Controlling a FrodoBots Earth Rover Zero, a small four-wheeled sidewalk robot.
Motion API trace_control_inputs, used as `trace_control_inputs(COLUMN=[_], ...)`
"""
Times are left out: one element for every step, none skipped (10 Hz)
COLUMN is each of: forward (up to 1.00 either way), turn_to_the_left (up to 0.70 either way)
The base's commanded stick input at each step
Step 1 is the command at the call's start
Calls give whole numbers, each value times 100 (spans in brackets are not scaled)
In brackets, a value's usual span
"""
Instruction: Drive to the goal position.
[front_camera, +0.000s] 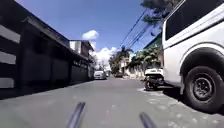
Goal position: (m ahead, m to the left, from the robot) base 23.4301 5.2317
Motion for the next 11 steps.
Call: trace_control_inputs(forward=[100,100,100,100,100,100,100,100,100,100,100], turn_to_the_left=[10,0,-2,-39,-37,-34,-38,-17,12,4,7])
